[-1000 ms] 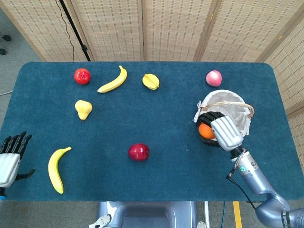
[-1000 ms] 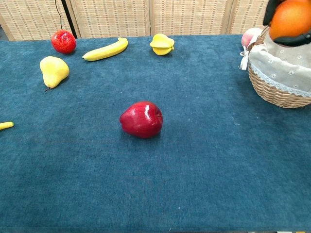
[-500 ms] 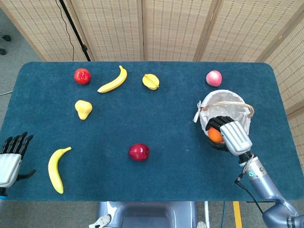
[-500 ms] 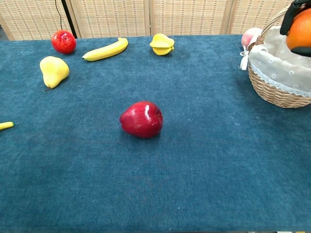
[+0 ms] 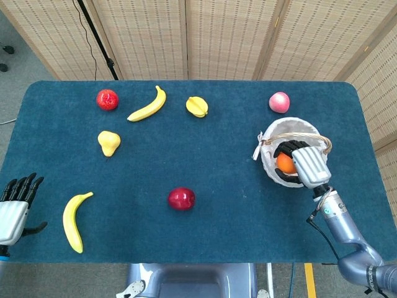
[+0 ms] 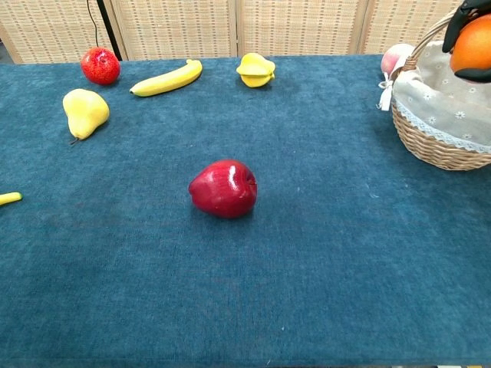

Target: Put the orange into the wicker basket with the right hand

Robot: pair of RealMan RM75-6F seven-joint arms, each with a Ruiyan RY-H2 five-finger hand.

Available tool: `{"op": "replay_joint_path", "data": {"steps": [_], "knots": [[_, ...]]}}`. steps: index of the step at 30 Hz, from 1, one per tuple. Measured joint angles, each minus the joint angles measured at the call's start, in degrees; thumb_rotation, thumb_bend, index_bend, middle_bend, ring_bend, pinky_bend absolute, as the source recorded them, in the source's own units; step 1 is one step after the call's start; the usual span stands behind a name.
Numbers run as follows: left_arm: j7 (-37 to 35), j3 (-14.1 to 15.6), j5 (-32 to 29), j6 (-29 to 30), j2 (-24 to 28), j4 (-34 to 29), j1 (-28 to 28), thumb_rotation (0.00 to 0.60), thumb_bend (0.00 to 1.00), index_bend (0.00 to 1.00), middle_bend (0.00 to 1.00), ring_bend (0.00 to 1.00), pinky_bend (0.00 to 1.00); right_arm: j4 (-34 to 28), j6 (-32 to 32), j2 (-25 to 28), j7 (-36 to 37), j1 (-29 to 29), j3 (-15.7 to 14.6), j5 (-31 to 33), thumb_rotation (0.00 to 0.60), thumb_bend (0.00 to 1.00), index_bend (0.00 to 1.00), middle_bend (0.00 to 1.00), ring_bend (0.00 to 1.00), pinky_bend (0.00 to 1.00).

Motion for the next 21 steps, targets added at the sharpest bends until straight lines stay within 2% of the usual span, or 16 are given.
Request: {"op": "replay_joint_path", "data": {"steps": [4, 7, 11, 16, 21], "knots": [[0.0, -0.1, -0.1, 0.1, 0.0, -0.1, 0.0, 0.600, 0.00, 0.00, 0.00, 0.00, 0.00, 1.3, -0.4, 0.6, 1.2, 0.0, 0.2, 0.3, 0.600, 0.56, 0.66, 0.56, 0.60, 0.57], [0.0, 0.0, -0.1, -0.1, 0.0, 0.0, 0.0, 0.600, 0.00, 0.00, 0.00, 0.00, 0.00, 2.2, -0.1, 1.0, 1.1, -0.1, 0.2, 0.3, 0.600, 0.55, 0.62, 0.50, 0.52, 0.45], [0.0, 0.0, -0.1, -0.1, -0.1, 0.0, 0.0, 0.600, 0.00, 0.00, 0.00, 0.00, 0.00, 2.7, 1.0, 1.4, -0.1, -0.6, 0.4, 0.4, 0.600, 0.42, 0.56, 0.40, 0.43, 0.34], [0.0, 0.0, -0.2, -0.1, 0.0, 0.0, 0.0, 0.600, 0.00, 0.00, 0.00, 0.00, 0.00, 2.0, 1.9, 2.1, -1.1, -1.2, 0.5, 0.6, 0.600, 0.35, 0.50, 0.36, 0.40, 0.33], [-0.3, 0.0, 0.0, 0.1, 0.1, -0.1, 0.0, 0.600, 0.00, 0.00, 0.00, 0.00, 0.00, -0.1, 1.1, 4.1, -2.1, -1.8, -0.1, 1.1, 0.600, 0.25, 0.42, 0.28, 0.31, 0.24]]}}
